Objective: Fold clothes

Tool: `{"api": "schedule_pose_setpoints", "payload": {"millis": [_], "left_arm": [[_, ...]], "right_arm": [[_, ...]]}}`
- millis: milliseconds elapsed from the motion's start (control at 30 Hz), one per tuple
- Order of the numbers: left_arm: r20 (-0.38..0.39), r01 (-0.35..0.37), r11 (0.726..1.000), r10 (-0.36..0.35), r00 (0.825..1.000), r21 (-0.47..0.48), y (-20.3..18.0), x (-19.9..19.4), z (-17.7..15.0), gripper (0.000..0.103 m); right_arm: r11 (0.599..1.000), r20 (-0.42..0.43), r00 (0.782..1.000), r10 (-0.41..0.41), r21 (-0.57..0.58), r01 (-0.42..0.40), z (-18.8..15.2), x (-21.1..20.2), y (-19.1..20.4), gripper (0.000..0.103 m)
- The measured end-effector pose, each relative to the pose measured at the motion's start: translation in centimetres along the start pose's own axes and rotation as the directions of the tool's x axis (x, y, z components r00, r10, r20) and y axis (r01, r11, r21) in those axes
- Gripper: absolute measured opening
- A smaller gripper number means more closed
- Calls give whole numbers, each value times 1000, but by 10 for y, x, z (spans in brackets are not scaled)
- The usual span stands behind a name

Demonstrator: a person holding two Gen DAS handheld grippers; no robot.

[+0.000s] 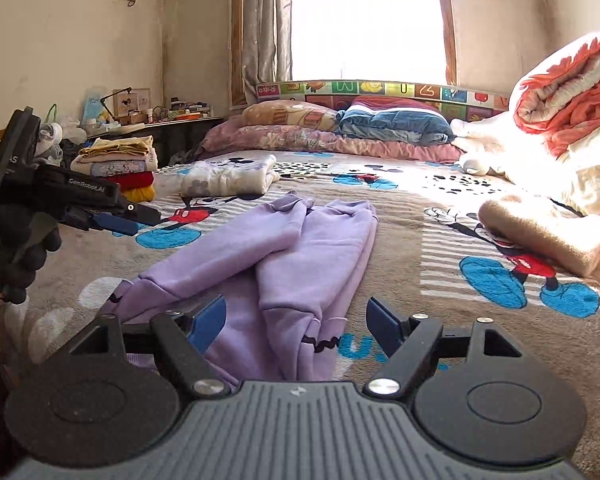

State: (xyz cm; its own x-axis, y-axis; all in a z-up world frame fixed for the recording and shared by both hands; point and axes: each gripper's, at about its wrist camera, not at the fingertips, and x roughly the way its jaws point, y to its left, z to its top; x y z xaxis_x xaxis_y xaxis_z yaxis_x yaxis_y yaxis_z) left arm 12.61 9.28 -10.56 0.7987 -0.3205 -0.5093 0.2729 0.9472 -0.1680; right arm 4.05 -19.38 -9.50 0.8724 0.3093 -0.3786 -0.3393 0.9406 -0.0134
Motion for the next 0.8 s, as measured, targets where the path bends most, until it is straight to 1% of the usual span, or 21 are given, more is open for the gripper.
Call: {"api": "schedule_pose_setpoints", "payload": {"millis": [67, 100, 167, 233, 300, 367, 433, 467, 567, 633, 733, 767, 800], "left_arm": [[12, -27, 992, 26, 1000, 123, -13, -15, -17, 62], [15, -37, 986, 36, 999, 162, -18, -20, -23, 63], [21, -43, 961, 39, 999, 275, -25, -31, -40, 63], [16, -48, 918, 46, 999, 395, -33, -36, -55, 63], [-4, -52, 848, 64, 998, 527, -39, -35, -71, 63], [-12, -64, 779, 92, 996, 624, -47, -29, -86, 63], [-8, -73, 734, 106, 994, 675, -52, -23, -98, 63], [7, -84, 716, 110, 994, 693, -54, -20, -103, 63], [52, -117, 660, 118, 992, 742, -60, -13, -118, 62], [85, -142, 643, 118, 989, 753, -62, -9, -119, 62], [127, -176, 643, 123, 984, 745, -60, 0, -119, 61], [134, -178, 648, 118, 984, 740, -60, 3, -118, 60], [142, -182, 648, 115, 983, 740, -60, 5, -119, 58]], "right_arm": [[996, -8, 1000, -8, -92, 7, -6, -2, 3, 77], [990, -11, 1000, -12, -138, 11, -9, -2, 5, 77], [972, -35, 999, -19, -233, 10, -16, -5, 10, 77], [948, -59, 998, -26, -317, 6, -23, -10, 11, 77], [922, -81, 996, -40, -387, 5, -30, -15, 12, 77], [904, -120, 990, -68, -428, 10, -38, -14, 13, 77], [890, -153, 985, -86, -455, 7, -46, -10, 14, 76], [887, -165, 982, -86, -462, 0, -51, -8, 14, 73], [868, -156, 985, -73, -497, -14, -59, -5, 19, 69], [855, -140, 987, -72, -518, -11, -60, -3, 21, 68], [833, -120, 990, -69, -553, -9, -61, 3, 24, 68], [828, -112, 992, -65, -560, -9, -61, 6, 24, 68], [826, -103, 993, -63, -563, -6, -62, 9, 25, 68]]}}
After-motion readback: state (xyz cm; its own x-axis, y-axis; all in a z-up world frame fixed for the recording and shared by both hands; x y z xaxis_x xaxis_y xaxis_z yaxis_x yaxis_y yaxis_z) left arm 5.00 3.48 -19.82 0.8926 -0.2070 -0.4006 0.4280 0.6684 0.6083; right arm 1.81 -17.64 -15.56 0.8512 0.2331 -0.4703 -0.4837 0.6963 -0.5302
